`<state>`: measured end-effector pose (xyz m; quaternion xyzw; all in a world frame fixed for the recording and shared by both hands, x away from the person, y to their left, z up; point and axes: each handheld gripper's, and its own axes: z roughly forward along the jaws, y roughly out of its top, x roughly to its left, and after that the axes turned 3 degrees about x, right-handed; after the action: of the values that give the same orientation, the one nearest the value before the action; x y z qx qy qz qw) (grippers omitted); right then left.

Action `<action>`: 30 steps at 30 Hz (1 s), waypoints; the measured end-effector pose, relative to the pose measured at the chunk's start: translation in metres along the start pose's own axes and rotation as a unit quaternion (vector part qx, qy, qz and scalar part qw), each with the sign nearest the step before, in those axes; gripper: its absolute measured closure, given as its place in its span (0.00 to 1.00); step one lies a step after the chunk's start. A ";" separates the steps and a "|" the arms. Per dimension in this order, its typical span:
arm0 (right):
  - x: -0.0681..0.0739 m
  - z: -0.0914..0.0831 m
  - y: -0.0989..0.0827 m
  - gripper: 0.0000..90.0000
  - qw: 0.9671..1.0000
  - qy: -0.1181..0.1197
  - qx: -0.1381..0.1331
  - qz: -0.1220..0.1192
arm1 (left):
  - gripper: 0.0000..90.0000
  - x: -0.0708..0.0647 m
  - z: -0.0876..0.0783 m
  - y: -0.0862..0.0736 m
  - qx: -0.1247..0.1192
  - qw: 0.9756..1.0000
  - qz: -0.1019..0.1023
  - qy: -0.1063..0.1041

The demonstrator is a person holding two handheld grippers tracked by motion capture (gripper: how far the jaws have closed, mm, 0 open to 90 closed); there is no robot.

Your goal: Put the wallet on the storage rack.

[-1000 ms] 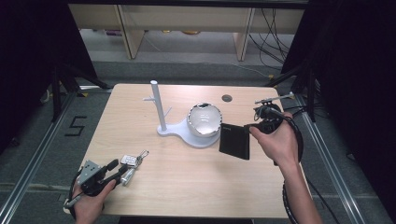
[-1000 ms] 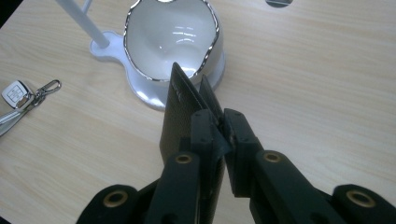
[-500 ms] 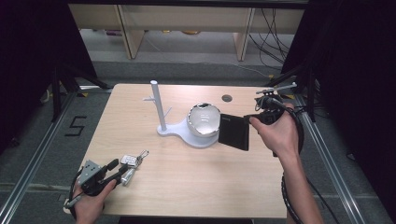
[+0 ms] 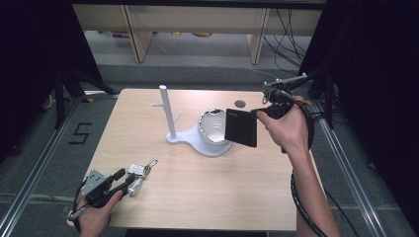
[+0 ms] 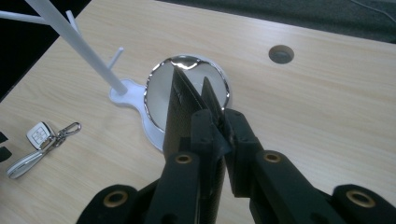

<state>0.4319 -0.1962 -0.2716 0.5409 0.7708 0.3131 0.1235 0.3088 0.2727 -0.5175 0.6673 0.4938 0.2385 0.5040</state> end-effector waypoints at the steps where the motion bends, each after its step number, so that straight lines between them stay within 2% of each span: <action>1: 0.002 0.001 0.003 0.94 1.000 0.000 0.003 0.002 | 0.58 0.000 0.000 0.000 0.000 1.000 0.000 0.000; 2: 0.006 0.006 0.009 0.94 1.000 0.003 -0.003 -0.009 | 0.58 0.000 0.000 0.000 0.000 1.000 0.000 0.001; 3: 0.008 0.007 0.011 0.94 1.000 0.010 0.000 -0.003 | 0.58 0.000 0.000 0.000 0.001 1.000 0.001 0.001; 5: 0.010 0.011 0.013 0.94 1.000 0.008 -0.009 -0.008 | 0.58 0.000 0.000 0.000 0.001 1.000 0.000 0.001; 8: 0.017 0.024 0.022 0.94 1.000 0.023 -0.003 -0.016 | 0.58 0.000 0.000 0.000 0.001 1.000 0.000 0.000; 10: 0.019 0.027 0.024 0.94 1.000 0.023 0.005 -0.016 | 0.58 0.000 0.000 0.000 0.001 1.000 0.000 0.000; 11: 0.019 0.034 0.026 0.94 0.999 0.027 -0.001 -0.020 | 0.58 0.001 0.000 0.000 0.001 1.000 0.001 0.000; 15: 0.019 0.055 0.030 0.94 0.999 0.031 0.004 -0.026 | 0.58 0.001 -0.001 0.000 -0.001 1.000 -0.002 0.000; 19: 0.019 0.064 0.031 0.94 0.999 0.026 0.010 -0.030 | 0.58 0.001 -0.001 0.000 0.000 1.000 -0.001 0.001; 21: 0.018 0.069 0.030 0.94 0.999 0.019 0.009 -0.038 | 0.58 0.002 -0.001 0.000 0.000 1.000 -0.001 0.001; 22: 0.016 0.074 0.029 0.94 0.999 0.015 0.010 -0.049 | 0.58 0.002 -0.001 0.000 0.000 1.000 -0.001 0.001; 28: 0.013 0.076 0.028 0.94 0.999 0.008 0.010 -0.052 | 0.58 0.001 0.001 -0.001 0.000 1.000 0.001 -0.003; 30: 0.012 0.077 0.028 0.93 0.998 0.004 0.009 -0.062 | 0.58 0.001 0.001 -0.001 0.001 1.000 0.000 -0.003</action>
<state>0.4890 -0.1519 -0.3117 0.4921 0.8059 0.3003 0.1350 0.3096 0.2733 -0.5189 0.6686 0.4920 0.2360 0.5052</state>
